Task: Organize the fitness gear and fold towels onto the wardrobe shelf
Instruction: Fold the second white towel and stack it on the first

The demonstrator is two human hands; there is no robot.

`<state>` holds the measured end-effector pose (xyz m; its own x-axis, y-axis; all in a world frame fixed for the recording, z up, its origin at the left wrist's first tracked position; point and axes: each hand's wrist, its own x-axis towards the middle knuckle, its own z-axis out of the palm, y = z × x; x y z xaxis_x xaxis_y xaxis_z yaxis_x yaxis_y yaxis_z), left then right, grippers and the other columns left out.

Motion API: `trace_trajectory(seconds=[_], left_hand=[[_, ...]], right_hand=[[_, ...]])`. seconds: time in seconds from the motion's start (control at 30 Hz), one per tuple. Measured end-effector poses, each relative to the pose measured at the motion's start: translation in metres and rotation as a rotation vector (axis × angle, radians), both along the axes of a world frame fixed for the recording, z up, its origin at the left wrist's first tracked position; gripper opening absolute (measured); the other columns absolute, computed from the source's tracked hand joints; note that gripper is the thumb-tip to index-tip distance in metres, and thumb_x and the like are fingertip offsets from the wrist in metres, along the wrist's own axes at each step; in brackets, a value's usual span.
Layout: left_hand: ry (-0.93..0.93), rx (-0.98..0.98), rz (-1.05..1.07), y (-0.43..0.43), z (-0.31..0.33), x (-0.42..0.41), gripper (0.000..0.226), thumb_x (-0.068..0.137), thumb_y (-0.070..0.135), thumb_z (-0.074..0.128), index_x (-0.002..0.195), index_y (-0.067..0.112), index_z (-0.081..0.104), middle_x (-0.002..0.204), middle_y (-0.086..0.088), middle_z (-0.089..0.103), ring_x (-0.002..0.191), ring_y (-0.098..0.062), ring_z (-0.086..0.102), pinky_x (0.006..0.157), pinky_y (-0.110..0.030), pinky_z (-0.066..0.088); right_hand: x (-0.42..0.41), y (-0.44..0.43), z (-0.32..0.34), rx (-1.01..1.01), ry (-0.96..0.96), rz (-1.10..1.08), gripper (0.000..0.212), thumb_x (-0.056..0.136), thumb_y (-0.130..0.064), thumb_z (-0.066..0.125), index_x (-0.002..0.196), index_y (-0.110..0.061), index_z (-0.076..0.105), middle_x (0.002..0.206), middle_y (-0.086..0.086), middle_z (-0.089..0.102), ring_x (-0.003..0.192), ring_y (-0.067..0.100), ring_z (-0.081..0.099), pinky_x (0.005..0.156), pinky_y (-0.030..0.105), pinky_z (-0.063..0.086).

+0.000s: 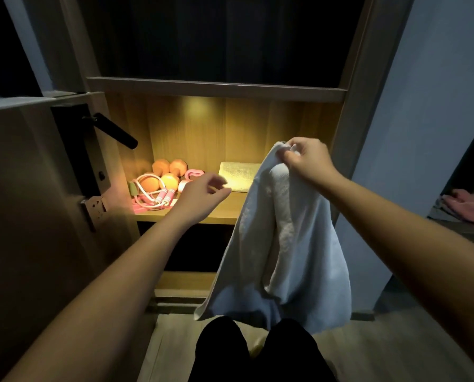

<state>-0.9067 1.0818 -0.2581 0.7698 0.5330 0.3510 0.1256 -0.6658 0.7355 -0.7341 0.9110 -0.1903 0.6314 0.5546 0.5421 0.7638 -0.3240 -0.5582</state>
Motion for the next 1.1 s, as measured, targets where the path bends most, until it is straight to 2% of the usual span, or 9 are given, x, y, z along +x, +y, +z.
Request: trace_trajectory(seconds=[0.2, 0.4, 0.47, 0.53, 0.63, 0.77, 0.9, 1.0, 1.1], left_hand=[[-0.132, 0.012, -0.121, -0.041, 0.037, 0.040, 0.025, 0.089, 0.031, 0.065, 0.112, 0.025, 0.057, 0.103, 0.012, 0.062, 0.091, 0.000, 0.060, 0.067, -0.015, 0.044], [-0.010, 0.056, -0.136, -0.055, 0.042, 0.067, 0.013, 0.093, 0.012, 0.046, 0.098, 0.018, 0.056, 0.087, 0.006, 0.058, 0.080, -0.015, 0.052, 0.060, -0.026, 0.038], [0.028, -0.032, -0.064, -0.055, 0.040, 0.073, 0.024, 0.095, 0.010, 0.037, 0.107, 0.014, 0.058, 0.099, 0.000, 0.058, 0.088, -0.017, 0.049, 0.066, -0.029, 0.036], [0.000, -0.172, 0.049, -0.049, 0.037, 0.073, 0.033, 0.098, 0.018, 0.035, 0.110, 0.007, 0.063, 0.107, -0.009, 0.060, 0.094, -0.019, 0.047, 0.073, -0.028, 0.035], [-0.040, -0.211, 0.001, -0.043, 0.034, 0.067, 0.035, 0.095, 0.048, 0.045, 0.078, 0.022, 0.060, 0.089, 0.003, 0.061, 0.088, -0.016, 0.050, 0.065, -0.023, 0.035], [0.094, -0.088, -0.267, -0.056, 0.035, 0.066, 0.038, 0.088, 0.054, 0.061, 0.114, 0.028, 0.065, 0.108, 0.019, 0.060, 0.101, 0.001, 0.050, 0.075, -0.009, 0.033], [0.179, -0.019, -0.232, -0.067, 0.037, 0.072, 0.040, 0.089, 0.042, 0.063, 0.095, 0.002, 0.068, 0.079, -0.008, 0.058, 0.070, -0.012, 0.048, 0.058, -0.026, 0.033], [0.050, -0.068, -0.187, -0.069, 0.038, 0.070, 0.024, 0.089, 0.029, 0.064, 0.072, 0.012, 0.064, 0.062, 0.003, 0.047, 0.057, -0.007, 0.042, 0.051, -0.025, 0.031], [-0.082, -0.061, -0.127, -0.065, 0.039, 0.065, 0.020, 0.089, 0.021, 0.062, 0.069, 0.020, 0.063, 0.064, 0.004, 0.052, 0.065, -0.010, 0.048, 0.058, -0.026, 0.036]], right_hand=[[-0.004, -0.005, -0.004, -0.007, -0.022, 0.056, 0.009, 0.091, -0.021, 0.062, 0.086, -0.017, 0.069, 0.079, 0.003, 0.063, 0.082, 0.021, 0.058, 0.068, 0.031, 0.040], [-0.006, -0.007, -0.011, 0.012, 0.045, 0.160, 0.015, 0.091, -0.020, 0.064, 0.092, -0.008, 0.072, 0.089, 0.011, 0.069, 0.089, 0.027, 0.061, 0.077, 0.037, 0.047], [-0.004, -0.009, -0.013, 0.051, 0.092, 0.200, 0.017, 0.093, -0.027, 0.062, 0.098, -0.013, 0.069, 0.097, 0.001, 0.067, 0.095, 0.019, 0.059, 0.083, 0.035, 0.046], [0.002, -0.013, -0.016, 0.056, 0.125, 0.207, 0.016, 0.097, -0.032, 0.054, 0.105, -0.021, 0.061, 0.107, -0.009, 0.059, 0.104, 0.012, 0.054, 0.088, 0.030, 0.044], [0.011, -0.017, -0.020, 0.064, 0.193, 0.219, 0.017, 0.100, -0.039, 0.046, 0.111, -0.027, 0.051, 0.107, -0.013, 0.051, 0.106, 0.009, 0.051, 0.087, 0.026, 0.044], [0.010, -0.013, -0.021, 0.066, 0.266, 0.281, 0.021, 0.099, -0.041, 0.047, 0.112, -0.025, 0.047, 0.103, -0.012, 0.050, 0.099, 0.009, 0.053, 0.077, 0.018, 0.045], [0.008, -0.006, -0.023, 0.097, 0.290, 0.295, 0.020, 0.099, -0.039, 0.048, 0.111, -0.024, 0.047, 0.103, -0.011, 0.050, 0.096, 0.008, 0.053, 0.076, 0.017, 0.047], [0.012, -0.014, -0.025, 0.103, 0.310, 0.302, 0.023, 0.098, -0.041, 0.049, 0.112, -0.023, 0.051, 0.100, -0.013, 0.053, 0.094, 0.007, 0.056, 0.070, 0.011, 0.048], [0.024, -0.030, -0.035, -0.072, 0.441, 0.410, 0.028, 0.094, -0.046, 0.052, 0.105, -0.023, 0.063, 0.098, -0.008, 0.064, 0.092, 0.010, 0.064, 0.074, 0.019, 0.056]])
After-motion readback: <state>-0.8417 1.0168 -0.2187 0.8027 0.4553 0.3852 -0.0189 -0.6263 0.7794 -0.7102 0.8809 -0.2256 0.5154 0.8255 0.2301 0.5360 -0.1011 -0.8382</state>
